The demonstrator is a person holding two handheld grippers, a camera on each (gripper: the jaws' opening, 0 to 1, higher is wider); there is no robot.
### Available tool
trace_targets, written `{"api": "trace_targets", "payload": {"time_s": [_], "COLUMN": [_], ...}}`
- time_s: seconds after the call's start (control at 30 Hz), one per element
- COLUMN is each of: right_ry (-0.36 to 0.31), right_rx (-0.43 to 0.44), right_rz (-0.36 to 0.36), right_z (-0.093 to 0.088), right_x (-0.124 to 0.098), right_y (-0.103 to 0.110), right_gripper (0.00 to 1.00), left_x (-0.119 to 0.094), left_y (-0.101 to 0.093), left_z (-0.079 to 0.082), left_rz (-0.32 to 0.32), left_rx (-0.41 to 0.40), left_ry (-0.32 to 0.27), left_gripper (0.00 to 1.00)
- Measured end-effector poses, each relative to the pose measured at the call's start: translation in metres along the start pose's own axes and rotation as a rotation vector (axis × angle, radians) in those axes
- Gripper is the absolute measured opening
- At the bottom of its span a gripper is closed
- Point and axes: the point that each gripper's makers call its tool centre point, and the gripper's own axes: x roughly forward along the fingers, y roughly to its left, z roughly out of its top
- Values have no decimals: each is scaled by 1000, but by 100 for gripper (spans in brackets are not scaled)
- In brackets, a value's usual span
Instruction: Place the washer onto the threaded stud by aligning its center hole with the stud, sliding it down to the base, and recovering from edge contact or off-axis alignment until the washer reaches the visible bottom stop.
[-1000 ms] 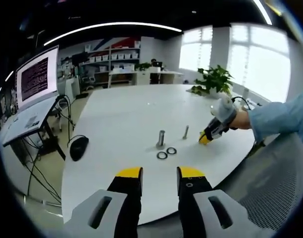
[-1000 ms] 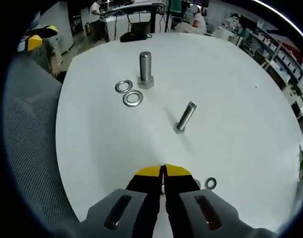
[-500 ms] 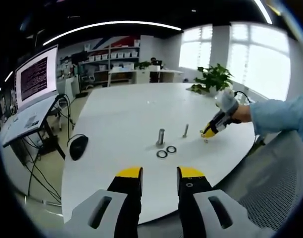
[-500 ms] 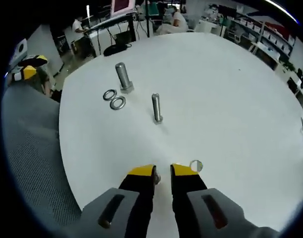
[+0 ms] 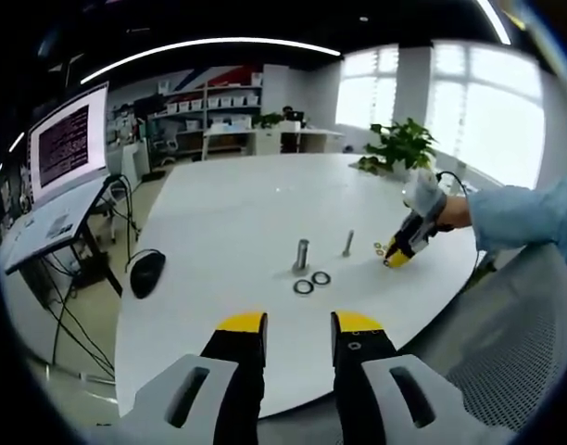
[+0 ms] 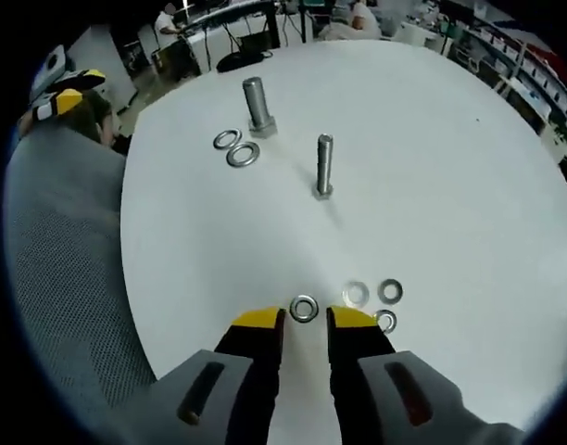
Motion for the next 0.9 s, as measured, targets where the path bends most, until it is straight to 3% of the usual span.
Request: {"api": "trace_targets", "payload": {"time_s": [0.1,0.17,0.6,0.7,0.9], "right_ry": [-9,4,1,-36,-189], "right_rx": [-25,-86,-81,-77,-73], "right_rz": [-14,-30,-38,-53,-110], "right_z": [4,4,6,16,48], "right_x": [1,1,0,-4,-15], "right_y": [-2,-4,-2,-4,-11], "right_gripper": [20,18,15,15,15], "left_x": [0,0,0,0,0], "left_y": [0,0,0,0,0], "left_z": [0,0,1,1,1], "left_rz": [1,1,-2,-2,-2], "left_rx": [0,1,3,4,3], "left_ry": [-1,-1,-6,-7,-7], "left_gripper": [25,25,25,25,25]}}
